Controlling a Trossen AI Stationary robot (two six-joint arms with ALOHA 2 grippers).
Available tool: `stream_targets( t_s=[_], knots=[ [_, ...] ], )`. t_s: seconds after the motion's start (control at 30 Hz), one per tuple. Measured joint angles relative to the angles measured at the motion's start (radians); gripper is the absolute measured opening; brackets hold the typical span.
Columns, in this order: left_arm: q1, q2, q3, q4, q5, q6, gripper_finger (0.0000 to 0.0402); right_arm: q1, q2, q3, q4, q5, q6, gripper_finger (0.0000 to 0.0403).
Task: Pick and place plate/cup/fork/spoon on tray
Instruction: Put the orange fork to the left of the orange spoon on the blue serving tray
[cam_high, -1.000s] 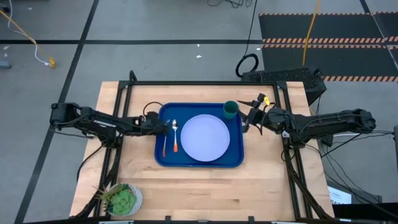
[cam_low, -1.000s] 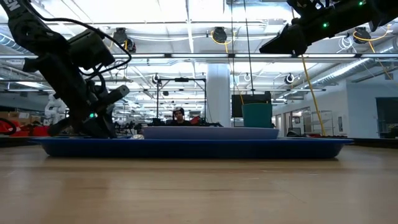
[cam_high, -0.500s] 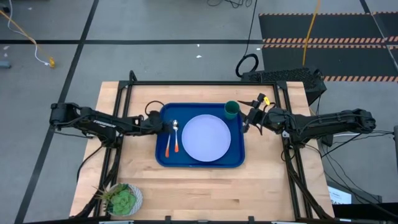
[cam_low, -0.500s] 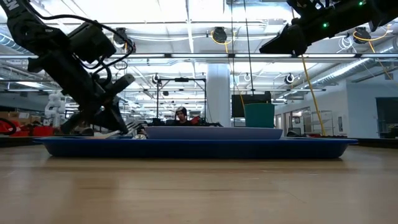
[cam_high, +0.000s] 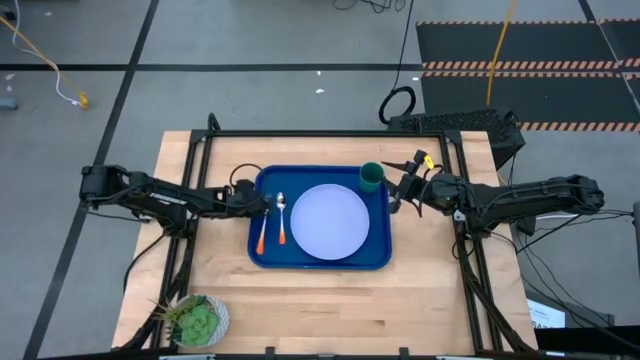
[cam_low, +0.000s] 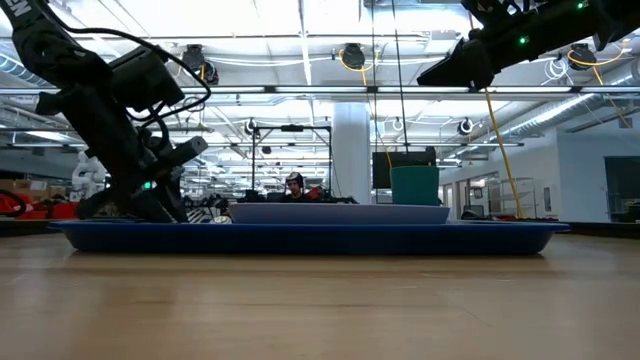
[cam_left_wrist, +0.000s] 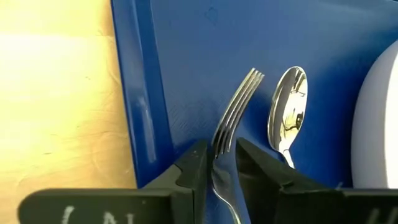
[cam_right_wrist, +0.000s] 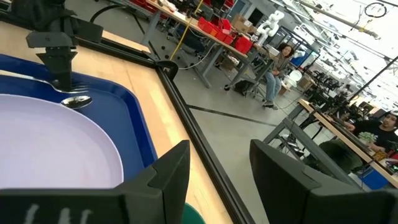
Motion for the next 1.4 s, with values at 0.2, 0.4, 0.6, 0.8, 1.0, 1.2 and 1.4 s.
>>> stream_targets(
  t_s=[0.2,0.4,0.6,0.8,1.0,1.2,1.4],
  knots=[
    [0.0,0.0,-0.001,0.014,-0.004,0.023,0.009,0.0,0.0,0.0,0.0,0.0,0.0,0.016],
    [0.0,0.002,-0.002,0.092,-0.028,0.07,0.009,0.0,0.0,0.0,0.0,0.0,0.0,0.016],
    [0.0,-0.001,-0.002,0.092,-0.057,0.102,0.009,0.0,0.0,0.0,0.0,0.0,0.0,0.016],
    [0.0,-0.008,-0.002,0.123,-0.084,0.203,0.009,0.0,0.0,0.0,0.0,0.0,0.0,0.016],
    [-0.014,-0.01,-0.002,0.248,-0.103,0.392,0.009,0.0,0.0,0.0,0.0,0.0,0.0,0.016],
    [-0.107,-0.018,0.07,0.182,0.002,0.559,0.009,0.0,0.0,0.0,-0.002,0.0,0.0,0.016],
    [-0.187,-0.018,0.296,-0.438,0.008,0.356,0.009,0.0,0.0,0.0,-0.003,0.0,0.001,0.016]
  ],
)
